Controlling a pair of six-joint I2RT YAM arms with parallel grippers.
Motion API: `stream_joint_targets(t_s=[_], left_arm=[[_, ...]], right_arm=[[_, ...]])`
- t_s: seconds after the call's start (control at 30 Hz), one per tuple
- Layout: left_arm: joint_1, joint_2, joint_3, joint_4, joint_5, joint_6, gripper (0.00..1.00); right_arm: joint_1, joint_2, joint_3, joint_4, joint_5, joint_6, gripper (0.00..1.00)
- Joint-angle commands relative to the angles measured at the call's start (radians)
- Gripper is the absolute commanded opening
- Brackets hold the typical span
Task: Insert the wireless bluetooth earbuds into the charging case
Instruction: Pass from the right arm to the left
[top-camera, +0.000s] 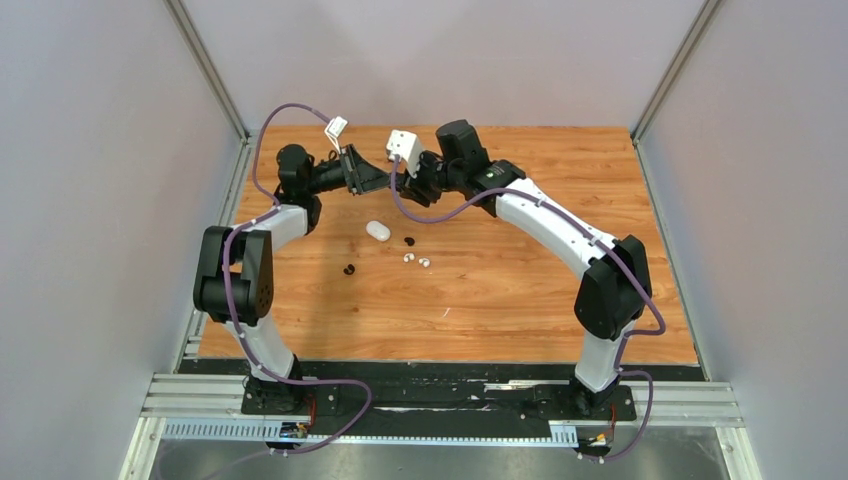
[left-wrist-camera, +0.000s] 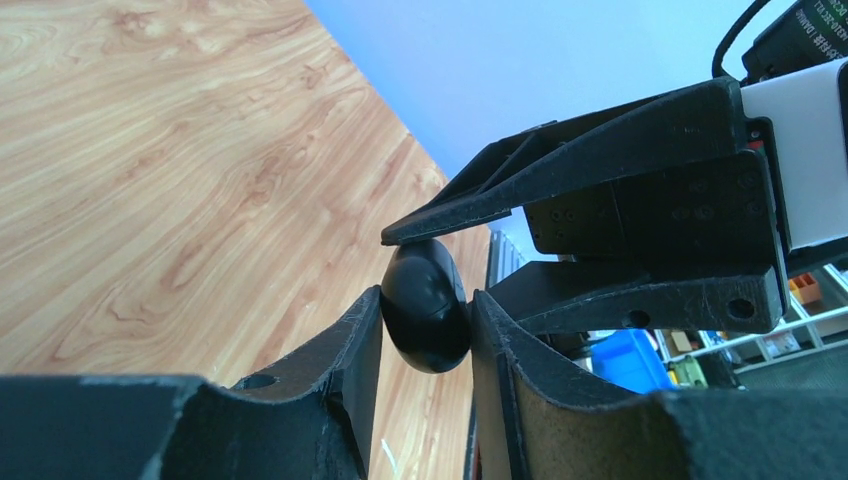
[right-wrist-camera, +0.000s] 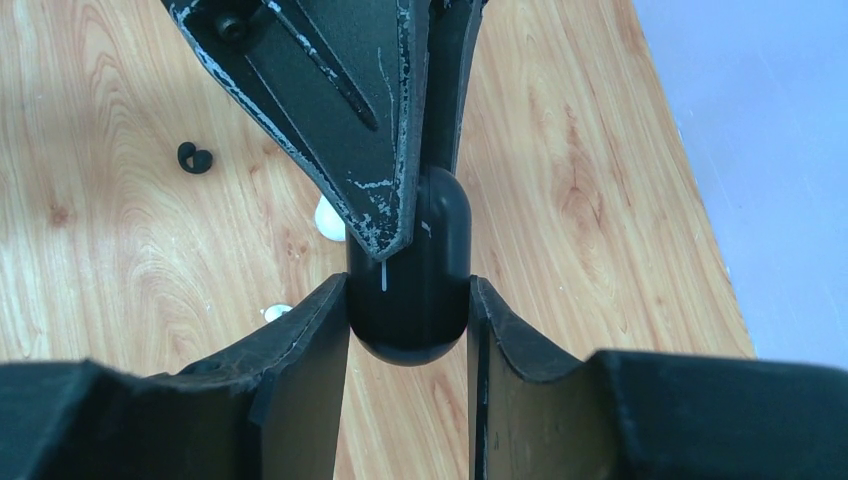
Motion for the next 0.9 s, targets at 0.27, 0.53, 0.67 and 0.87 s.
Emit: stream_joint_targets(t_s=[0.27, 0.53, 0.67, 0.87], left_arm=[[-0.015, 0.001, 0.064, -0.051, 0.073, 0.004, 0.45], [-0.021, 0.008, 0.081, -0.127, 0.084, 0.049, 0.5], [-0.028, 0.007, 0.096, -0.233, 0.083, 0.115, 0.48], [-0.051, -0.003, 0.142, -0.495, 0.065, 0.316, 0.43]], right_arm=[[0.035, -0.03, -0.034, 0.08, 0.074, -0.076, 0.0], [0.041, -0.028, -0.043, 0.1, 0.092, -0.085, 0.0], [0.042, -0.027, -0.043, 0.105, 0.094, -0.087, 0.0], [0.042, -0.025, -0.042, 0.115, 0.098, -0.09, 0.0]])
